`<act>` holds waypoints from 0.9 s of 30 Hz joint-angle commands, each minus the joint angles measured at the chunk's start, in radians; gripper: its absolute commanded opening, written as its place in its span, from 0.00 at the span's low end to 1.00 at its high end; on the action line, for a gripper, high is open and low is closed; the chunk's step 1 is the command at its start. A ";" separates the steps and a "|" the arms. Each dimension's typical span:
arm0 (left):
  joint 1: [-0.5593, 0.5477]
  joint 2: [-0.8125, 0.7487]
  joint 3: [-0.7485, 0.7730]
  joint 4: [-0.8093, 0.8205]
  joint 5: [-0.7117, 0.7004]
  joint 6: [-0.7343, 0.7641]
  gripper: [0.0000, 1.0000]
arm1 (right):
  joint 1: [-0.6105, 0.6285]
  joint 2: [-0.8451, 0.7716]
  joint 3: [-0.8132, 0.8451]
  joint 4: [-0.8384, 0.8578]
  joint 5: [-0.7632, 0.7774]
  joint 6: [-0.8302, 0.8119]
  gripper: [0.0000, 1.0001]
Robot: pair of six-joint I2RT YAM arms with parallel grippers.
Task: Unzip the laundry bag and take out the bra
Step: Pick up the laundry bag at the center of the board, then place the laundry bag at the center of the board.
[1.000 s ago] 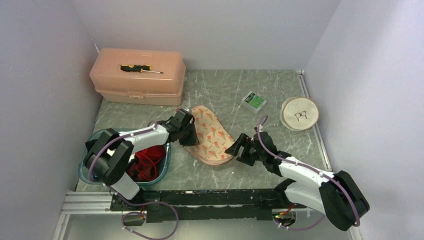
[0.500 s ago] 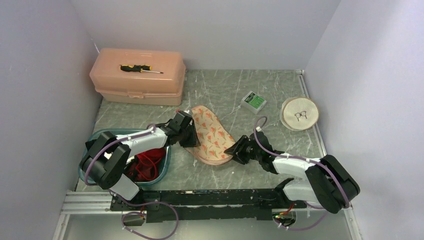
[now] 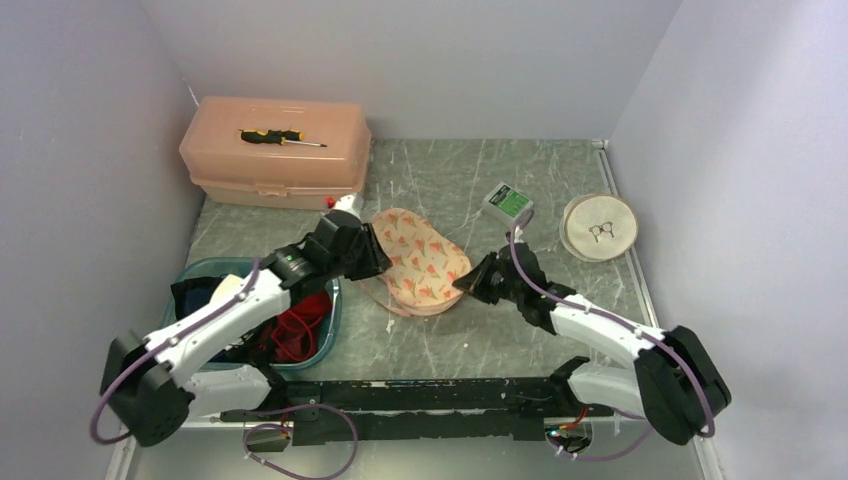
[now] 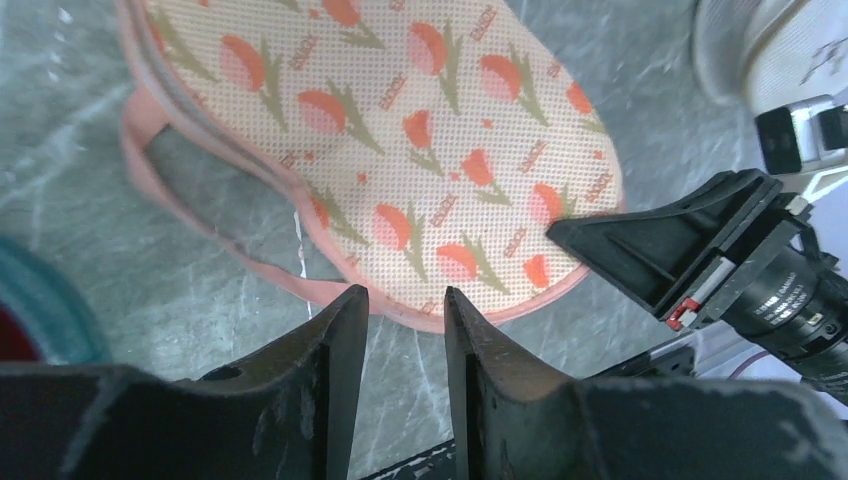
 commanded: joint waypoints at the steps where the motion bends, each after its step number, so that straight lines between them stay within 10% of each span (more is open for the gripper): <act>1: 0.000 -0.129 0.034 -0.116 -0.133 -0.033 0.40 | 0.002 -0.097 0.205 -0.166 0.121 -0.273 0.00; 19: 0.001 -0.280 0.007 -0.169 -0.219 -0.026 0.42 | -0.181 0.534 1.215 -0.459 -0.147 -0.816 0.00; 27: 0.001 -0.259 0.002 -0.149 -0.239 0.000 0.43 | -0.248 1.014 1.846 -0.845 0.026 -0.925 0.00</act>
